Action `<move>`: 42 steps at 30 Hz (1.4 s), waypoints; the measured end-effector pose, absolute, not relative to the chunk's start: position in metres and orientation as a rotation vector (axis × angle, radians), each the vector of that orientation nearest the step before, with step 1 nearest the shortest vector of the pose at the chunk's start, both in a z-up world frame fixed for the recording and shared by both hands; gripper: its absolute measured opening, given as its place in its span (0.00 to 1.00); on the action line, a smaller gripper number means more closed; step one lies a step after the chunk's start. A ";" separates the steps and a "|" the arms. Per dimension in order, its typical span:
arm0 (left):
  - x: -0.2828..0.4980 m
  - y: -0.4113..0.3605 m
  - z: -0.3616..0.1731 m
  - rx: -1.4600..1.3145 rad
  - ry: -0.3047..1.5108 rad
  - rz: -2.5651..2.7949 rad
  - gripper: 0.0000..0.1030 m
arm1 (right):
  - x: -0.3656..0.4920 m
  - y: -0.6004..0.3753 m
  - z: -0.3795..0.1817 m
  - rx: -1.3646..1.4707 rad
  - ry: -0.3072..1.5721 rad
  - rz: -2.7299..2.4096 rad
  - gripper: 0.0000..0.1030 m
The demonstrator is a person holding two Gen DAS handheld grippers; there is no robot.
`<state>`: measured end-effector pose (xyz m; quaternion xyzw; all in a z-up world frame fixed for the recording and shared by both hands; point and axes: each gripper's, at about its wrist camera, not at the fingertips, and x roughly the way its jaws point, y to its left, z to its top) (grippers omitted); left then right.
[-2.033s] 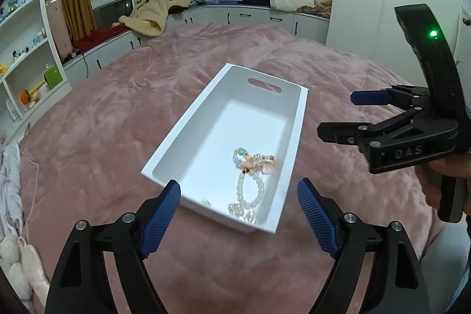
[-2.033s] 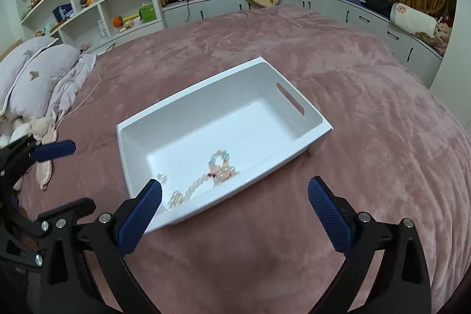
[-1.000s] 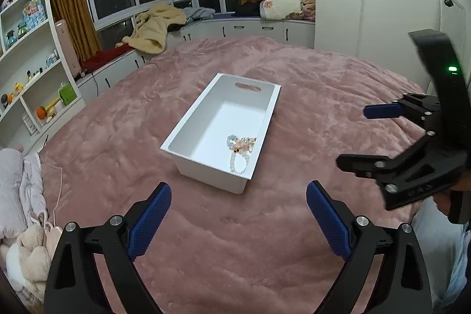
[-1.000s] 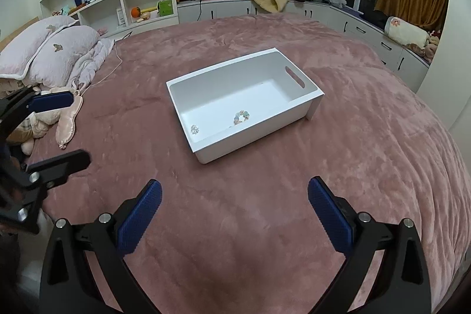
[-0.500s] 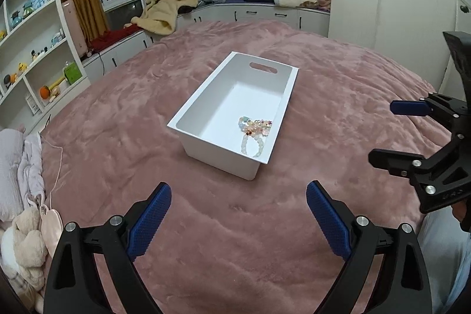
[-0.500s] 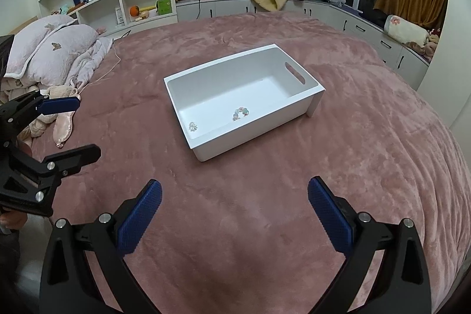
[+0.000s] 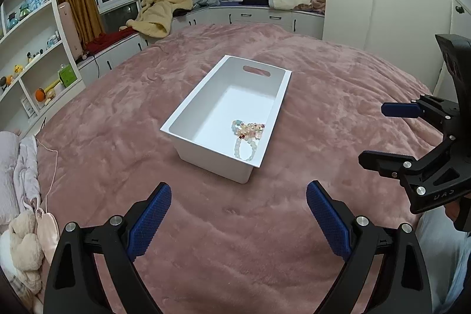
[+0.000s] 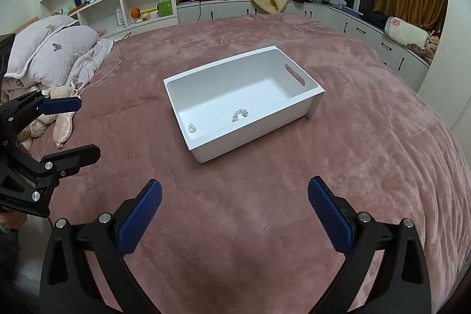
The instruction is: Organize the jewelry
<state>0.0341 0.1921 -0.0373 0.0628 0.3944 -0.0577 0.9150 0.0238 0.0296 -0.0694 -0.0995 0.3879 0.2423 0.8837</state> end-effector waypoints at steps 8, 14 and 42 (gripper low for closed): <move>0.034 0.188 -0.039 0.135 0.814 -0.124 0.91 | 0.022 0.027 -0.071 -0.204 0.804 0.504 0.95; 0.034 0.187 -0.038 0.140 0.807 -0.121 0.91 | 0.022 0.024 -0.070 -0.194 0.794 0.495 0.95; 0.034 0.185 -0.042 0.138 0.807 -0.130 0.91 | 0.024 0.020 -0.076 -0.181 0.802 0.490 0.95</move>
